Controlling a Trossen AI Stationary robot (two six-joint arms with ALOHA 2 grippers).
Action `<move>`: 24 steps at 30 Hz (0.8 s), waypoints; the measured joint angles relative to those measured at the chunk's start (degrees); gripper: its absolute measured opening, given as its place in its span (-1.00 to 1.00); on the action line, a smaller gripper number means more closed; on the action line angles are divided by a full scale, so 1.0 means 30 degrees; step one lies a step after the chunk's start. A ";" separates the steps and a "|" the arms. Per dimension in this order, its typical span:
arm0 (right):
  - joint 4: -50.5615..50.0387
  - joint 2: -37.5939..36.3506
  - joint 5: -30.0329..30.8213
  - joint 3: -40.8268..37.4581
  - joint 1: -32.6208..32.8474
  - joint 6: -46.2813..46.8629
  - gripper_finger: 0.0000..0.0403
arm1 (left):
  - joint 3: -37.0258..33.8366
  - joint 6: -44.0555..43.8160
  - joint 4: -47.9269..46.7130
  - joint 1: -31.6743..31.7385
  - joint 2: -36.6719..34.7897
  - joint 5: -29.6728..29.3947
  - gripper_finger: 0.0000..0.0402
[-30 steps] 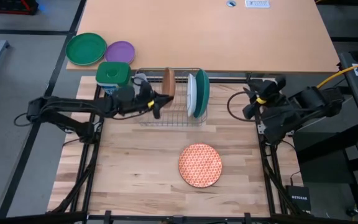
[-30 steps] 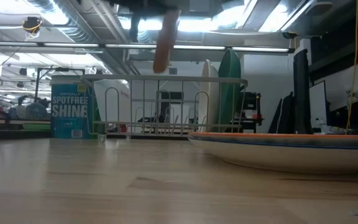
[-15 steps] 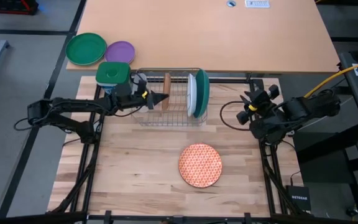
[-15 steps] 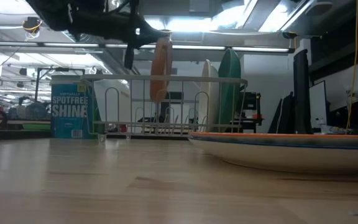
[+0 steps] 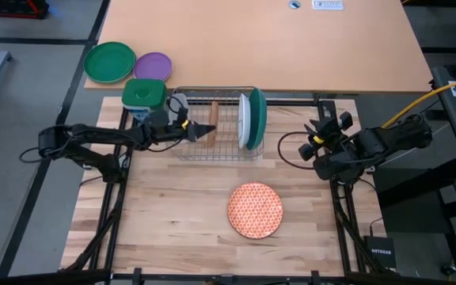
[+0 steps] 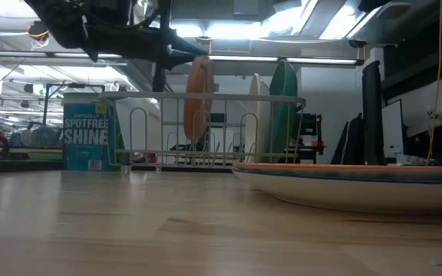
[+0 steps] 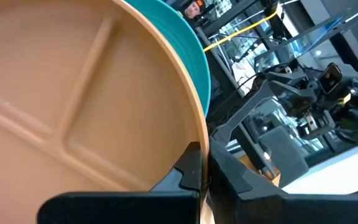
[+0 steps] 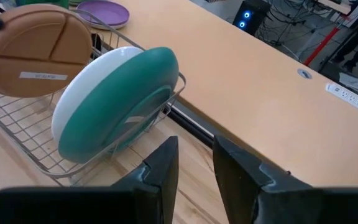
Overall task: Sort dishes
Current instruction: Put the brown plate in the dish rack
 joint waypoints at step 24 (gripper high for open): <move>0.0379 0.0000 -0.0805 0.0000 -0.0001 -0.0022 -0.49 | 0.0049 -0.2814 0.0527 0.0222 0.2016 -0.2996 -0.86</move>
